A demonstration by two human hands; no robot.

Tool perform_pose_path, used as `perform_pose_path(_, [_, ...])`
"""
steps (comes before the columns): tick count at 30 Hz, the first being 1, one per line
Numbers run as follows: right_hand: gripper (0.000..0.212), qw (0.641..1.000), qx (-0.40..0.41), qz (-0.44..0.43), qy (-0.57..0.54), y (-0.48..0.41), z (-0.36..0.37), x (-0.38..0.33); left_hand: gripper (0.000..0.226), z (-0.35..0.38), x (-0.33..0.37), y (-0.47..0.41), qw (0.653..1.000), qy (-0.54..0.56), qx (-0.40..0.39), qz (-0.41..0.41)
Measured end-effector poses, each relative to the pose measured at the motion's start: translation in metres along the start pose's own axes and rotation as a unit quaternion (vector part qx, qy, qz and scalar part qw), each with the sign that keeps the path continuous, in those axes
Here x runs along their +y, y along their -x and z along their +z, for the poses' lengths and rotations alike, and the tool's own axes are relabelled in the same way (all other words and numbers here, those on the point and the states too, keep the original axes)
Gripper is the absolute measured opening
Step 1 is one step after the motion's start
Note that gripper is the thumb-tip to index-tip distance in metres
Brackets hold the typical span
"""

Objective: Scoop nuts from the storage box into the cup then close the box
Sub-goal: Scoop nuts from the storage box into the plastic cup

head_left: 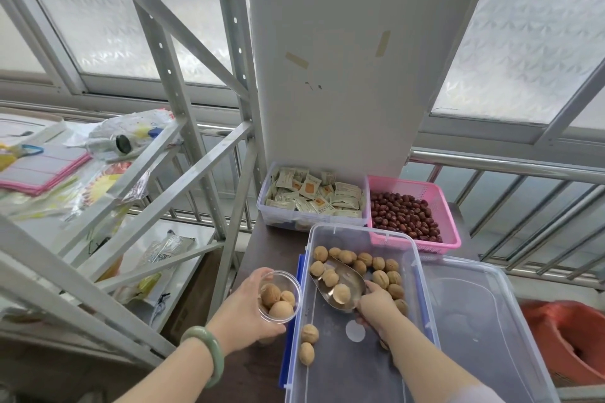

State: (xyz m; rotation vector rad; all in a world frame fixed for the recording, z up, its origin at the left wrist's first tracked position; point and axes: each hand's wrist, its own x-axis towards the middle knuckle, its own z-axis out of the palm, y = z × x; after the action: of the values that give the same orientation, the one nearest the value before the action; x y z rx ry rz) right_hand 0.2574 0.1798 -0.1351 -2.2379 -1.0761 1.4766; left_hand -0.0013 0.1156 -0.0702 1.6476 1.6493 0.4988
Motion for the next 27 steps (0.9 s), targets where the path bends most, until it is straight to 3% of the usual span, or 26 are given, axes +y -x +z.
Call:
perform_pose_path(6, [0.063, 0.997, -0.017, -0.042, -0.059, 0.025, -0.01, -0.001, 0.095, -0.002, 0.0, -0.002, 1.0, -0.011, -0.009, 0.007])
perform_pose_path(12, [0.056, 0.994, -0.013, -0.1, 0.03, 0.058, -0.041, -0.018, 0.095, -0.005, 0.002, -0.005, 1.0, -0.014, -0.01, 0.014])
perform_pose_path(17, [0.05, 0.987, -0.032, -0.157, 0.033, 0.102, -0.07, -0.037, 0.096, -0.007, 0.007, -0.006, 1.0, -0.009, 0.009, 0.022])
perform_pose_path(23, [0.044, 0.973, -0.082, -0.186, 0.108, 0.152, -0.081, -0.07, 0.095, -0.011, 0.014, -0.008, 1.0, -0.003, 0.01, 0.028])
perform_pose_path(27, [0.039, 0.945, -0.051, -0.213, 0.243, 0.171, -0.072, -0.089, 0.095, -0.013, 0.016, -0.006, 0.999, -0.003, 0.013, 0.033])
